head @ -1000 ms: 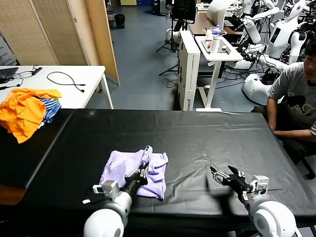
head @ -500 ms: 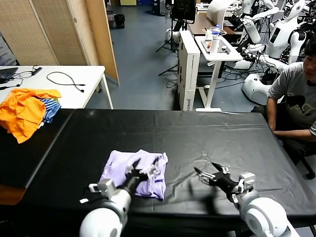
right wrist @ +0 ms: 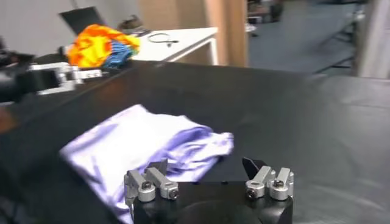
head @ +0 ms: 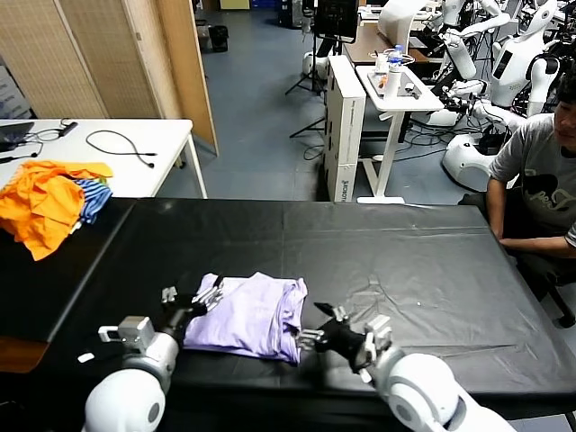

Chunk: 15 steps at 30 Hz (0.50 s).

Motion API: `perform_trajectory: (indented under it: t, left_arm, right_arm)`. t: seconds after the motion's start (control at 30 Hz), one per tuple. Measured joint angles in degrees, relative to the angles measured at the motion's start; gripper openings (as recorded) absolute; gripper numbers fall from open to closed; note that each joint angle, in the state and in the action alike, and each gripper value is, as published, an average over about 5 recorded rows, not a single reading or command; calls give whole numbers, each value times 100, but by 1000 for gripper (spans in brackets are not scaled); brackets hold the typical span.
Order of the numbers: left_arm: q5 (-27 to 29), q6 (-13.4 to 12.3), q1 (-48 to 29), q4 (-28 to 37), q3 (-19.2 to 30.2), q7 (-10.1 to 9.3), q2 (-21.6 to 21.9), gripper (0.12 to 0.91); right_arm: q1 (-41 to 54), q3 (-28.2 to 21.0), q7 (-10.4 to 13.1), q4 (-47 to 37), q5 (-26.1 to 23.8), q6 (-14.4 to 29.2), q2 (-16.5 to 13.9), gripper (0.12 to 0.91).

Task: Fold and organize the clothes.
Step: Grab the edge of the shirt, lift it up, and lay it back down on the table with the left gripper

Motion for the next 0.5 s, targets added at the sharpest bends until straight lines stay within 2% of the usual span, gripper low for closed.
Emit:
perform_trajectory:
  t: [0.1,0.37,0.43,0.5]
  left_arm:
    - [49,-28,19,15,-14,6,-16,907]
    - [101,-71,52,44,-48,6,-53,907]
    - [113,-81,72,51,-62,5,-57,907]
    - [123,-94,95,59,-74,5,-64,907]
  right_arm:
    - [35,-122,21,-69,-57,-7,31,717]
    - [-77,-147,59,-113,-106,-32,74,215]
    - [-123,-122,76,-93,-83,-60,72,151]
    - [-170,-94,94,-68,-62,-85,70,138]
